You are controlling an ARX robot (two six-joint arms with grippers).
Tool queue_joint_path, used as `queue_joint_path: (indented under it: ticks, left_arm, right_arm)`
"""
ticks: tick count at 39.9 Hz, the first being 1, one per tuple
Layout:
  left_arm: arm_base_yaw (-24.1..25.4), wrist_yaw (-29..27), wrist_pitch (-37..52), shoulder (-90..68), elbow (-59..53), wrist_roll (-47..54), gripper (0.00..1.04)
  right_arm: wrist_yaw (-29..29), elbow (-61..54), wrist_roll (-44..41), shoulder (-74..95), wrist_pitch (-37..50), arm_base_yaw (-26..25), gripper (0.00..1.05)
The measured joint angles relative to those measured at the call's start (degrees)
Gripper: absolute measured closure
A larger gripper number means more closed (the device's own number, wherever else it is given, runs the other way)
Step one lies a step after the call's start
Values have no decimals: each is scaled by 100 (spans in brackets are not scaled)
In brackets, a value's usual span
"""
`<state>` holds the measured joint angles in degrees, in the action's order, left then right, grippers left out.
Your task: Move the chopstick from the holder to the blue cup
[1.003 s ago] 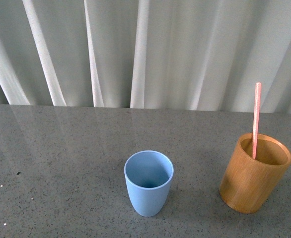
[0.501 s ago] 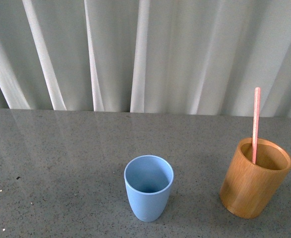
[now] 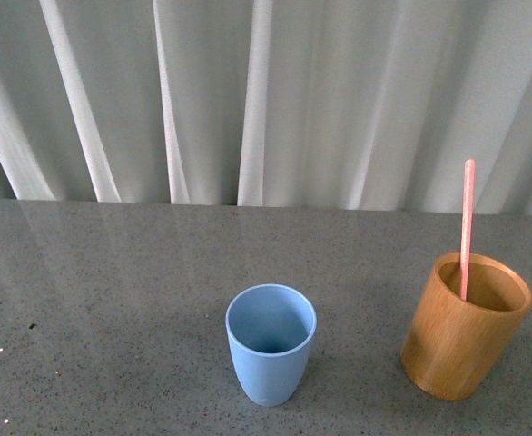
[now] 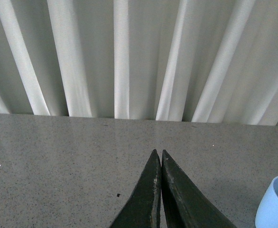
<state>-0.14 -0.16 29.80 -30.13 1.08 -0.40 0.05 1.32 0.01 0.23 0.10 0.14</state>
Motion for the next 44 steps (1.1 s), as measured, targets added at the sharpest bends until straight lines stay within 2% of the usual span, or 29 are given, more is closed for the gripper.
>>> queue_joint_path:
  ticks: [15,38,42,44]
  left_arm:
    - [2,0,-1069,1121,-2,0,101]
    - [2,2,-2000,2052,-2,0,101]
    - [2,4,-2863,2712,0,2,101]
    - [2,2,-2944,2898,0,4,101]
  right_arm:
    - [0,0,0,2,0,0,10]
    - [0,0,-2,2,0,0,10]
    - [0,0,-2,2,0,0,10]
    - [2,0,-2,2,0,0,10]
